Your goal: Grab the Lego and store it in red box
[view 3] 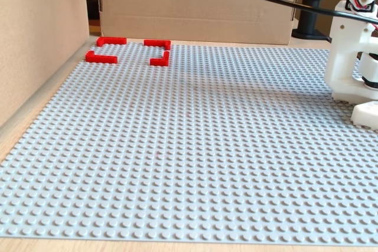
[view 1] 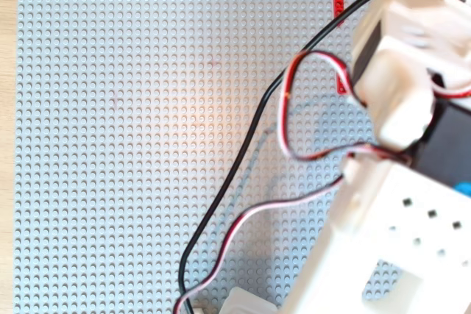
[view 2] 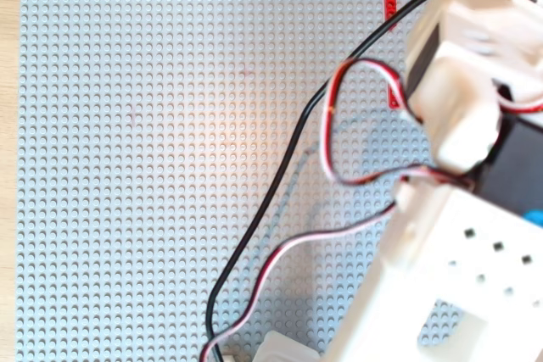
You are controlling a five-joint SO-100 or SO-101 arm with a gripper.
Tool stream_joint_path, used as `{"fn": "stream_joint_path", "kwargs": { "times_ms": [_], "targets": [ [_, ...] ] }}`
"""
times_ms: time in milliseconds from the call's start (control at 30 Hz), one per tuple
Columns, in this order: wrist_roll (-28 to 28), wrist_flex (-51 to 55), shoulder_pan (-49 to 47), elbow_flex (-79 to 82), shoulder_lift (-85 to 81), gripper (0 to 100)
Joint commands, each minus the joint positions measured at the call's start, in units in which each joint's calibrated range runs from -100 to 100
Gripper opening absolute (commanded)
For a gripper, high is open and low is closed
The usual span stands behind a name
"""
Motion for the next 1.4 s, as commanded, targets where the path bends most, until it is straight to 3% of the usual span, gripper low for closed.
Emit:
{"fn": "stream_joint_path", "kwargs": {
  "times_ms": [0,300,500,667,900,1367],
  "targets": [
    [-1.0,-5.5,1.8,-1.0,6.5,10],
    [-2.1,-12.1,0.4,-0.4,20.6,10],
    [-2.1,-12.2,-0.2,-1.1,21.7,18],
    [-2.1,-11.0,1.0,-3.5,21.4,19],
    [-1.7,0.9,2.2,-12.9,11.3,4],
    [-1.7,33.8,-9.0,-20.7,-22.8,3]
  ]
}}
